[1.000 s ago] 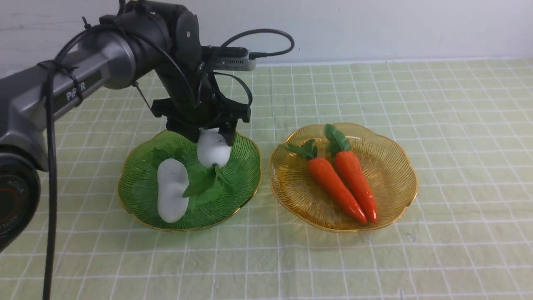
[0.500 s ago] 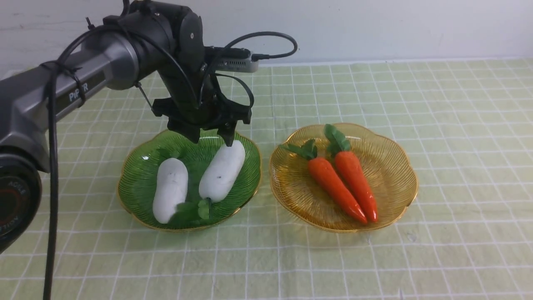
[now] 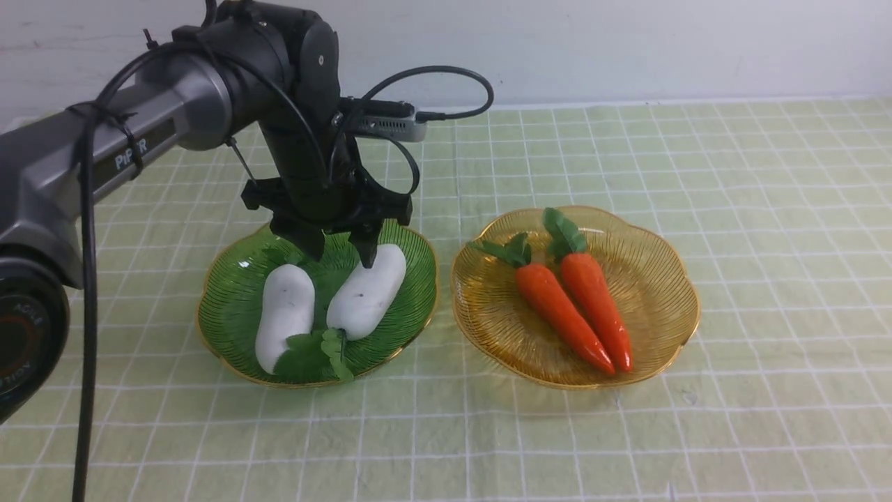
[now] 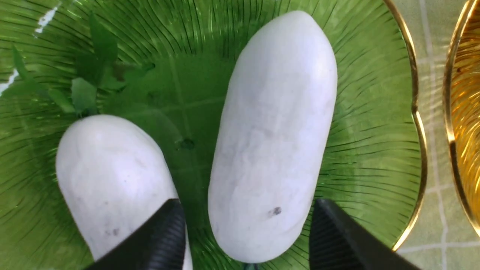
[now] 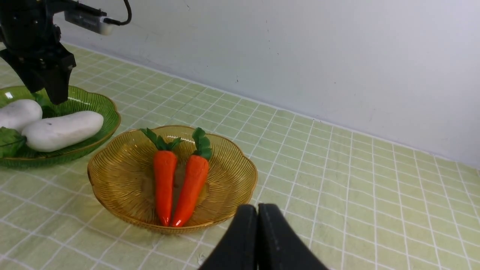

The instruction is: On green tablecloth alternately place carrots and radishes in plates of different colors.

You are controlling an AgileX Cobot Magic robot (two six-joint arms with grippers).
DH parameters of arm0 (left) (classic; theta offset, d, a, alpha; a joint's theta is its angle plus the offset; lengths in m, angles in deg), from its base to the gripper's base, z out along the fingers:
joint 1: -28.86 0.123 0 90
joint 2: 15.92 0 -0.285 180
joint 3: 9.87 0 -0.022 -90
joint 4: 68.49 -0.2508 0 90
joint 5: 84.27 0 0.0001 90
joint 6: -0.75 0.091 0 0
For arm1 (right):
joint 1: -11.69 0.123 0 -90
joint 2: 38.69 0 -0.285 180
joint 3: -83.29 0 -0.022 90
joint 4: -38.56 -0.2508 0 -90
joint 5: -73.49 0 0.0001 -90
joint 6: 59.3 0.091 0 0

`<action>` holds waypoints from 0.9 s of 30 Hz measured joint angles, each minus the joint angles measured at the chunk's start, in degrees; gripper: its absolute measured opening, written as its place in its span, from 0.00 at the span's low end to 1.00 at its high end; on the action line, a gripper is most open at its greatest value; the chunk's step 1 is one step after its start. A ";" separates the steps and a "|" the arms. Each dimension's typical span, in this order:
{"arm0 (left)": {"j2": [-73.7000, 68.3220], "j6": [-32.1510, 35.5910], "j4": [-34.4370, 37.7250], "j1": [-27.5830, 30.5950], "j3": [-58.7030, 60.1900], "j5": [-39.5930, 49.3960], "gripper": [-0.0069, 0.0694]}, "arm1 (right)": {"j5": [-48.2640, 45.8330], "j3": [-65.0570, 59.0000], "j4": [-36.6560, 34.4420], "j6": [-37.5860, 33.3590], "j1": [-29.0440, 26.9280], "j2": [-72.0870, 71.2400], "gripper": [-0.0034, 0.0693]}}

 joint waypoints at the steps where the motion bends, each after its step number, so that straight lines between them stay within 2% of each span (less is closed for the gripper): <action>1: 0.00 0.00 0.00 0.00 0.00 0.16 0.57 | 1.01 -0.51 0.00 0.00 0.00 0.00 0.03; 8: 0.00 0.17 -0.09 0.00 -0.28 1.58 0.28 | 22.18 -11.62 -7.09 0.00 0.00 0.00 0.03; 12: 0.00 1.81 -0.90 0.00 -3.36 1.85 0.11 | 25.08 -16.30 -10.53 0.00 0.00 0.00 0.03; 21: 0.00 2.56 -1.28 -0.11 -7.73 2.01 0.08 | 24.59 -25.35 -11.14 0.00 -0.20 -2.28 0.03; 27: 0.30 3.19 -1.32 -0.73 -7.73 2.05 0.08 | 23.72 -30.55 -11.14 0.00 -4.39 -2.45 0.03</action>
